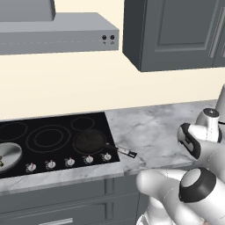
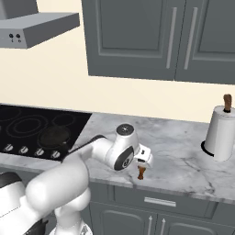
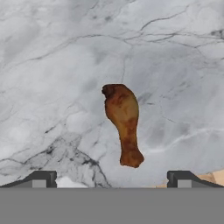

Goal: Place both pans onto different burners. Then place the mushroom and the chicken drumstick on different pans.

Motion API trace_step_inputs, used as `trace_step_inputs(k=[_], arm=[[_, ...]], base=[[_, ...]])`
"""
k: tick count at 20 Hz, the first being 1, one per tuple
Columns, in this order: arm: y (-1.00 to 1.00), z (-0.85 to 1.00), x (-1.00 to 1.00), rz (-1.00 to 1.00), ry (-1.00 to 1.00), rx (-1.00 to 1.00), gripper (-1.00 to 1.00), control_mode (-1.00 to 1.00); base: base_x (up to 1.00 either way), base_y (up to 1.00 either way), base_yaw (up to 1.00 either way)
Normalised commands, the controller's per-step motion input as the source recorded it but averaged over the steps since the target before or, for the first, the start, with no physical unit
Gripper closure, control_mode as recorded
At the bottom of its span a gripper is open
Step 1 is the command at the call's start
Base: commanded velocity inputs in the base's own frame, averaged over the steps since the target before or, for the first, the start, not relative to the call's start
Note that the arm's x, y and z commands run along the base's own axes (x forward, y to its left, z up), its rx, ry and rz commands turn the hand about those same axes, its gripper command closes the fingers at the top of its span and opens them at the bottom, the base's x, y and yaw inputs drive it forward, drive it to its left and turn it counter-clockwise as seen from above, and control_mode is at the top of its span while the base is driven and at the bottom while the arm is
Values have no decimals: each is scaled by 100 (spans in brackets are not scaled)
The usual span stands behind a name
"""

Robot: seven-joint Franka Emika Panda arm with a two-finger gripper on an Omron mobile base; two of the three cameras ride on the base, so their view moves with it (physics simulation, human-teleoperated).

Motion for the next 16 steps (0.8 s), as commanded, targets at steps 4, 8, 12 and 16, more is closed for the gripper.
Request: trace_step_inputs(k=[4, 8, 12, 16], arm=[[-14, -26, 1, 0, 0, -1, -100, -100], [-8, -25, 5, 0, 0, -4, -100, -100], [-2, -15, 19, 0, 0, -3, -100, -100], [-1, -11, 29, 0, 0, -2, -100, -100]], base=[[0, 0, 0], [0, 0, 0], [0, 0, 0], [0, 0, 0]])
